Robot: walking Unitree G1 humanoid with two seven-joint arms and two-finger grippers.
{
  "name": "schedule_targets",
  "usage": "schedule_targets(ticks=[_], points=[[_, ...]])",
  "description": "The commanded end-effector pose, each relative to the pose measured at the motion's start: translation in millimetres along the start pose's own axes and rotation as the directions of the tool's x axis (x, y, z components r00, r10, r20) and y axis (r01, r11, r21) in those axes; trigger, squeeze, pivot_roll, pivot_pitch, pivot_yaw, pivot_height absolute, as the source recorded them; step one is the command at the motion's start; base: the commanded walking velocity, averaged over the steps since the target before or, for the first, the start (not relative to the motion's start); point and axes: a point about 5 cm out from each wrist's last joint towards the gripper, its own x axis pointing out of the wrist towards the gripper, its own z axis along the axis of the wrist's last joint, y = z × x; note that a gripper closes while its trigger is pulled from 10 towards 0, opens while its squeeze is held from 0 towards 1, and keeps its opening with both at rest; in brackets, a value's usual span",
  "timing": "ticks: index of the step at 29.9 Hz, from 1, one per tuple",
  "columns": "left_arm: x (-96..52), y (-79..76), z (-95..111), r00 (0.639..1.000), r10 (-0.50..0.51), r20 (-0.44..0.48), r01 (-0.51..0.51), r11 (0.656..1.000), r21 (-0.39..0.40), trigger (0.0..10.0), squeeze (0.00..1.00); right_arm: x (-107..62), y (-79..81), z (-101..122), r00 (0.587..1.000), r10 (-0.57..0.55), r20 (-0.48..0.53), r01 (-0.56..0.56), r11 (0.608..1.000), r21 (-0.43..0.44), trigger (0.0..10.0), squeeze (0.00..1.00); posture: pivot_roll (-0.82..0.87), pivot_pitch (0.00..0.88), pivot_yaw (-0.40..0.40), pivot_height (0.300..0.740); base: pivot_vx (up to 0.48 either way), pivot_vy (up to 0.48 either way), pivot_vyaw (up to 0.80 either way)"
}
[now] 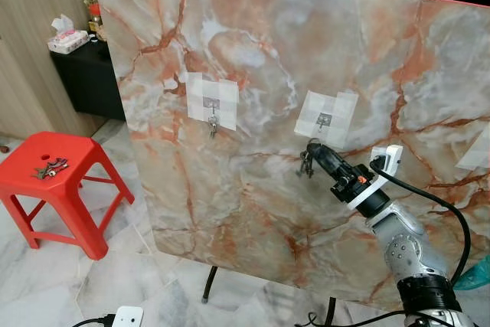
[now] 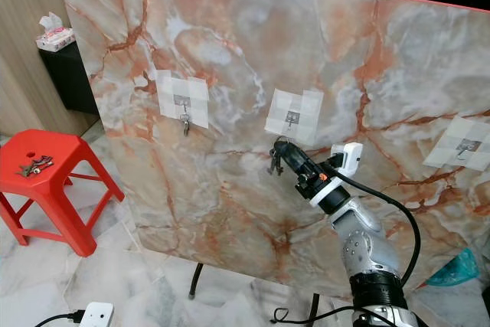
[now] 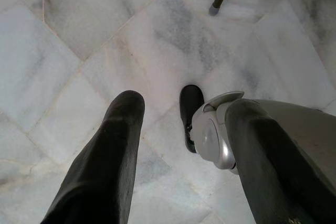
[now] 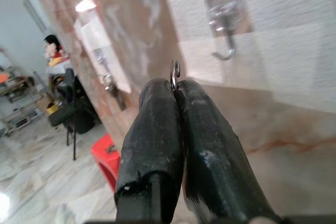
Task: Hang keys on a hook
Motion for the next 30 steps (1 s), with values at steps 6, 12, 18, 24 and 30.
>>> schedule_targets(ticks=[6,12,18,24,30], points=[[0.6,-2.3,1.0,1.000,-0.003,-0.003,0.003,1.000,0.002,10.0,0.00,-0.6,-5.8,7.4,0.999,-0.035,0.029,0.036,0.999,-0.021,10.0,0.00,0.04,0.000,-0.088,0.740,0.000,0.000,0.00],[0.7,-2.7,0.9,1.000,-0.004,-0.003,0.004,1.000,0.003,10.0,0.00,1.0,-8.0,6.4,0.997,-0.062,0.036,0.063,0.998,-0.012,10.0,0.00,0.04,0.000,-0.090,0.740,0.000,0.000,0.00],[0.7,-3.1,0.9,1.000,-0.003,-0.003,0.003,1.000,0.002,10.0,0.00,3.8,-7.3,6.2,0.997,-0.060,0.043,0.060,0.998,-0.001,10.0,0.00,0.04,0.000,-0.092,0.740,0.000,0.000,0.00],[0.7,-3.6,0.8,1.000,-0.003,-0.002,0.003,1.000,-0.001,10.0,0.00,6.8,-3.1,4.8,0.999,-0.016,0.032,0.015,1.000,0.002,10.0,0.00,0.04,0.000,-0.094,0.740,0.000,0.000,0.00],[0.7,-3.6,0.8,1.000,-0.002,-0.002,0.002,1.000,-0.002,10.0,0.00,8.8,-0.7,4.5,1.000,0.016,0.022,-0.016,1.000,0.000,10.0,0.00,0.04,0.000,-0.095,0.740,0.000,0.000,0.00]])
